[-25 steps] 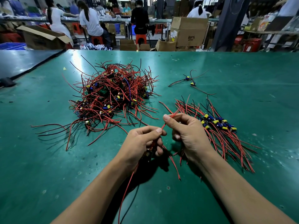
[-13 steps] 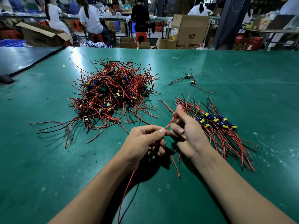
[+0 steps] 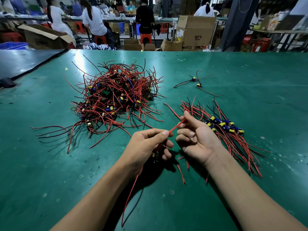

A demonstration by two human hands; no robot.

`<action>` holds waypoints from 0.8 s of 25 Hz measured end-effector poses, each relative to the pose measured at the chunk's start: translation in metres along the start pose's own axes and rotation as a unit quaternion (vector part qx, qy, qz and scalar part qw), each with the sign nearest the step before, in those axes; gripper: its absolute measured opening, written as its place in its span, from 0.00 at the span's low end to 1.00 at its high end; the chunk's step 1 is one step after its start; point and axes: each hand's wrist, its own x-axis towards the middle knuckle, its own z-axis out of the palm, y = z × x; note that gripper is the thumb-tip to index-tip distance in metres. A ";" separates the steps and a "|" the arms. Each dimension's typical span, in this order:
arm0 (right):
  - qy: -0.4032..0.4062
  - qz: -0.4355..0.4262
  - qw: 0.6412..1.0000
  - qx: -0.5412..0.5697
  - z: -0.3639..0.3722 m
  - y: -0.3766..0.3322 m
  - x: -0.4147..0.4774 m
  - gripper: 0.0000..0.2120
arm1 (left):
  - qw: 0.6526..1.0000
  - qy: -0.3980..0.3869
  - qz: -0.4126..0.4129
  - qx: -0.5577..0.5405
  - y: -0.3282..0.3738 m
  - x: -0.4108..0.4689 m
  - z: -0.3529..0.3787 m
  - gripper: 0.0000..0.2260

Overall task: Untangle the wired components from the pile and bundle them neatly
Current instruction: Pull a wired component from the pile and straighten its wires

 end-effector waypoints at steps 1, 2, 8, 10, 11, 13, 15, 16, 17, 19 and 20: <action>0.007 -0.007 1.000 -0.023 0.000 0.001 0.000 0.16 | 1.000 0.009 -0.006 -0.007 0.001 0.000 0.000 0.10; 0.014 -0.012 0.999 -0.045 0.000 0.002 0.000 0.19 | 1.000 0.016 -0.014 -0.017 0.003 0.000 0.000 0.10; 0.020 -0.065 0.957 -0.283 -0.003 0.018 -0.001 0.13 | 0.994 0.077 -0.013 -0.080 0.012 0.004 -0.008 0.06; -0.015 -0.143 0.892 -0.429 -0.006 0.026 -0.004 0.07 | 0.991 0.101 0.002 -0.093 0.014 0.005 -0.010 0.06; -0.020 -0.201 0.835 -0.512 -0.007 0.028 -0.005 0.05 | 0.989 0.114 0.010 -0.097 0.014 0.006 -0.011 0.06; -0.021 -0.307 0.735 -0.605 -0.007 0.031 -0.007 0.03 | 0.982 0.148 0.027 -0.115 0.015 0.007 -0.012 0.05; -0.056 -0.336 0.711 -0.615 -0.006 0.033 -0.010 0.06 | 0.970 0.182 0.043 -0.155 0.018 0.009 -0.014 0.05; -0.075 -0.332 0.693 -0.635 -0.006 0.035 -0.010 0.10 | 0.963 0.196 0.047 -0.178 0.019 0.010 -0.016 0.05; -0.086 -0.322 0.662 -0.671 -0.007 0.036 -0.011 0.14 | 0.957 0.206 0.049 -0.199 0.020 0.010 -0.017 0.05; -0.085 -0.306 0.597 -0.737 -0.008 0.041 -0.012 0.20 | 0.948 0.214 0.053 -0.228 0.022 0.010 -0.018 0.04; -0.071 -0.308 0.580 -0.751 -0.008 0.043 -0.013 0.23 | 0.947 0.215 0.053 -0.234 0.022 0.010 -0.017 0.04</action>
